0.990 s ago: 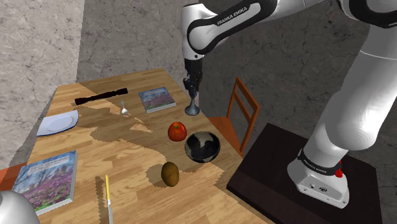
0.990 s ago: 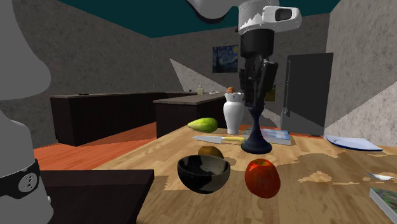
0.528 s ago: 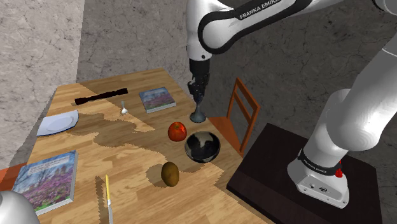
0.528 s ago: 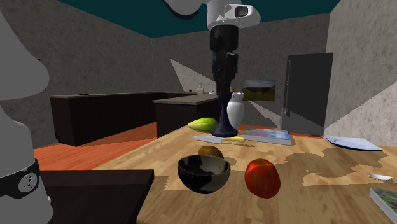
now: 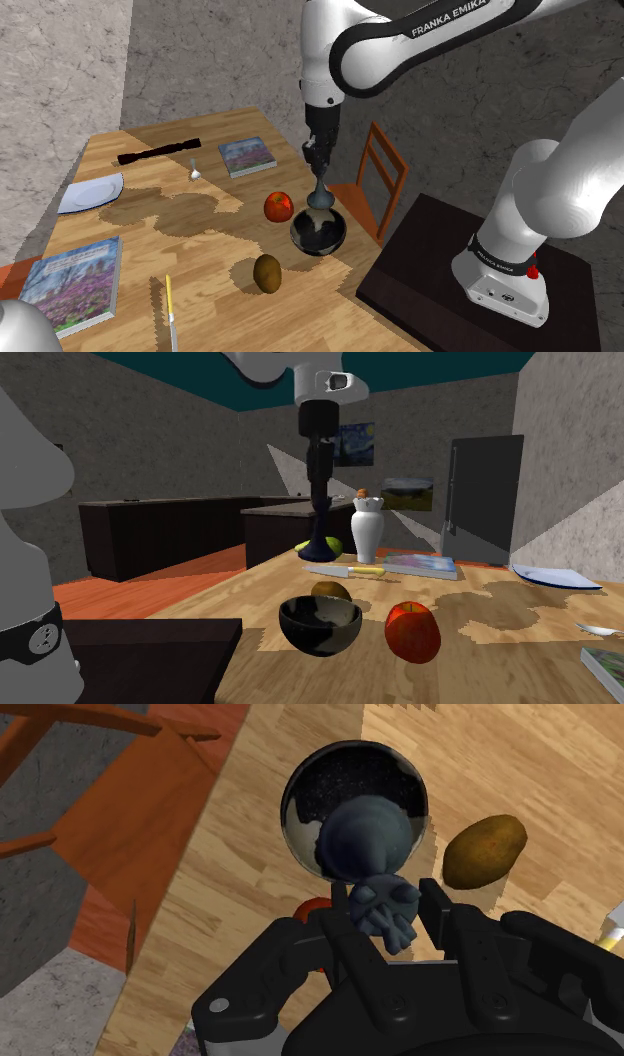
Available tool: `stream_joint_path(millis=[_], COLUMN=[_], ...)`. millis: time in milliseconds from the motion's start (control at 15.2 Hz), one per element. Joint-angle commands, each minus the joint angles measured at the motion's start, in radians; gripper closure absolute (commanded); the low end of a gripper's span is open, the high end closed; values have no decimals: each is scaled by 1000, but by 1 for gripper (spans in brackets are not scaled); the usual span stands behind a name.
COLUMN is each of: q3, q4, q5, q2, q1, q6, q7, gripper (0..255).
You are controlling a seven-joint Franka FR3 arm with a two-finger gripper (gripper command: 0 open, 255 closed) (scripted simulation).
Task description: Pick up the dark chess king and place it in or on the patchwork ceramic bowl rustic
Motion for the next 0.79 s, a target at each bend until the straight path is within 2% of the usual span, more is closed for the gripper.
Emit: stream_joint_path(millis=[0, 726], q3=[2, 12], q4=[-24, -113], q5=[0, -10], q2=[4, 73], q1=[1, -1], q6=[28, 186], q7=[2, 13], gripper=[255, 255])
